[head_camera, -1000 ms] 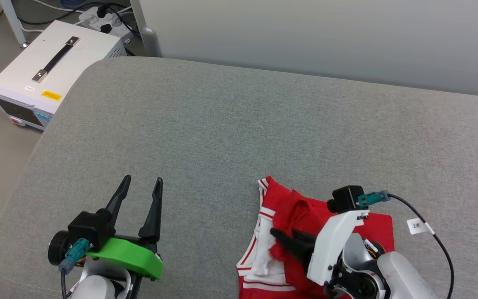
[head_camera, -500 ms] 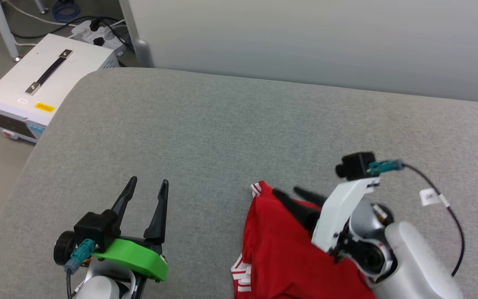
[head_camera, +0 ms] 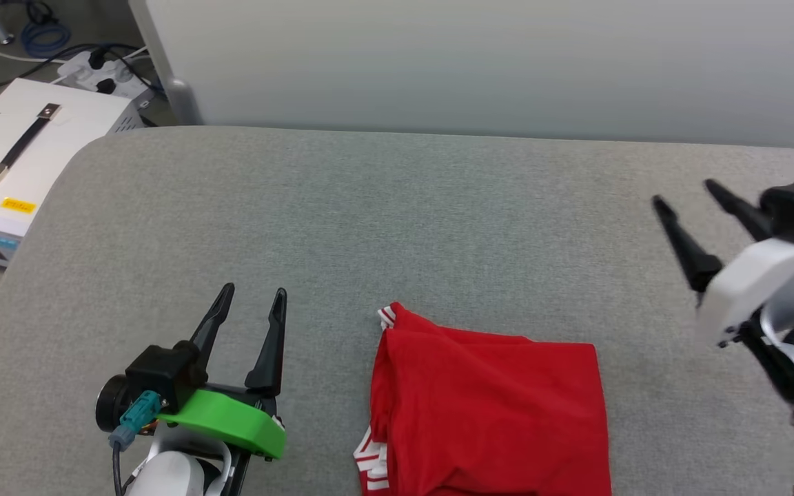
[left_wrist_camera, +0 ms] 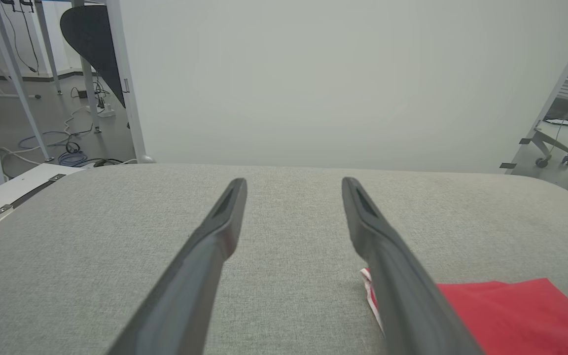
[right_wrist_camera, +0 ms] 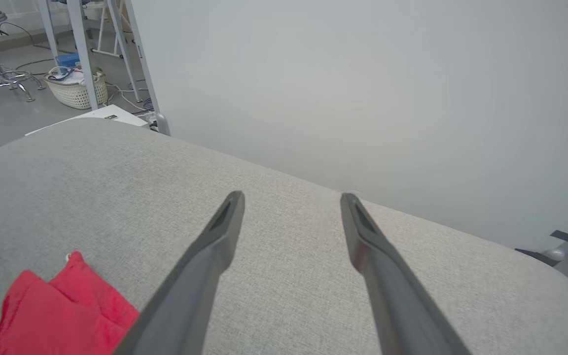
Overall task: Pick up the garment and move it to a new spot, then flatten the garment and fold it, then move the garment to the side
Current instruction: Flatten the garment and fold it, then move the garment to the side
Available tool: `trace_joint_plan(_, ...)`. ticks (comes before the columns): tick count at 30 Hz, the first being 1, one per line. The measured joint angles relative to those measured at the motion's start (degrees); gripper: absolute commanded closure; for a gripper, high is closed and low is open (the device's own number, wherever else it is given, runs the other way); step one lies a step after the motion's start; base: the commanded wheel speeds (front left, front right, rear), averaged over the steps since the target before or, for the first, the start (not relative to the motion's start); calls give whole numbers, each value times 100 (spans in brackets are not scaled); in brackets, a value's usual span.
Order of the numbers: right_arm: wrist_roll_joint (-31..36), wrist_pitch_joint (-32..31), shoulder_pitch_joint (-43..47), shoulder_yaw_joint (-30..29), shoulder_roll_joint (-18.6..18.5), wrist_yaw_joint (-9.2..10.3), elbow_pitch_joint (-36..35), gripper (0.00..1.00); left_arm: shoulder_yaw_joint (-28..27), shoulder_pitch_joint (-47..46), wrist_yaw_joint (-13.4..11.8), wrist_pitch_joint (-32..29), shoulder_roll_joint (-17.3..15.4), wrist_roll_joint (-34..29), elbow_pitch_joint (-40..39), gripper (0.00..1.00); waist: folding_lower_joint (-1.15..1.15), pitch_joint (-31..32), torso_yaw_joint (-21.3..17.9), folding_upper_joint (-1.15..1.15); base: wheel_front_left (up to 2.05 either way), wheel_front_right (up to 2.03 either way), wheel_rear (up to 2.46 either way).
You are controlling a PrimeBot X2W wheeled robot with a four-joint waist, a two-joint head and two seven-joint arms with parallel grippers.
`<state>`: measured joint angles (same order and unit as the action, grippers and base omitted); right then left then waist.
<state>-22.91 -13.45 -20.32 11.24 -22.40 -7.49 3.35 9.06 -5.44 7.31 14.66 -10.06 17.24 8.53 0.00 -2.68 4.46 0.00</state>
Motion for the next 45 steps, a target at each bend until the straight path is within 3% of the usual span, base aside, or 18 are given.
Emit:
trace_joint_plan(5,310,627,353,-387,-193,-1,-21,0,9,1,0,0,33,-1,-27,0,0,-9,-134,0,0,0,0)
trace_joint_plan(11,274,1248,1089,-1092,178,-2,-327,0,58,12,0,0,94,9,-96,0,0,-44,-181,0,0,0,0)
trace_joint_plan(14,449,1564,1437,-1220,271,-2,-539,0,51,27,0,0,120,10,-108,0,0,-55,-193,0,0,0,0)
trace_joint_plan(17,525,1879,1760,-1386,594,-2,-667,0,42,67,0,0,148,9,-137,0,0,-55,-183,0,0,0,0)
trace_joint_plan(21,665,2075,2018,-1462,914,-2,-712,0,-74,94,0,0,213,5,-231,0,0,-56,-166,0,0,0,0)
trace_joint_plan(28,781,2235,2210,-1424,1136,-2,-590,0,-105,159,0,0,219,-81,-348,0,0,-65,-133,0,0,0,0)
trace_joint_plan(38,800,2100,2258,-1245,1129,-2,-463,0,-75,181,0,0,223,-105,-349,0,0,-43,-112,0,0,0,0)
trace_joint_plan(41,549,1631,2258,-1090,1111,-2,-471,0,-14,182,0,0,212,-104,-312,0,0,-48,-100,0,0,0,0)
trace_joint_plan(45,201,346,2258,-877,994,-2,-563,0,12,181,0,0,198,-104,-294,0,0,-99,-80,0,0,0,0)
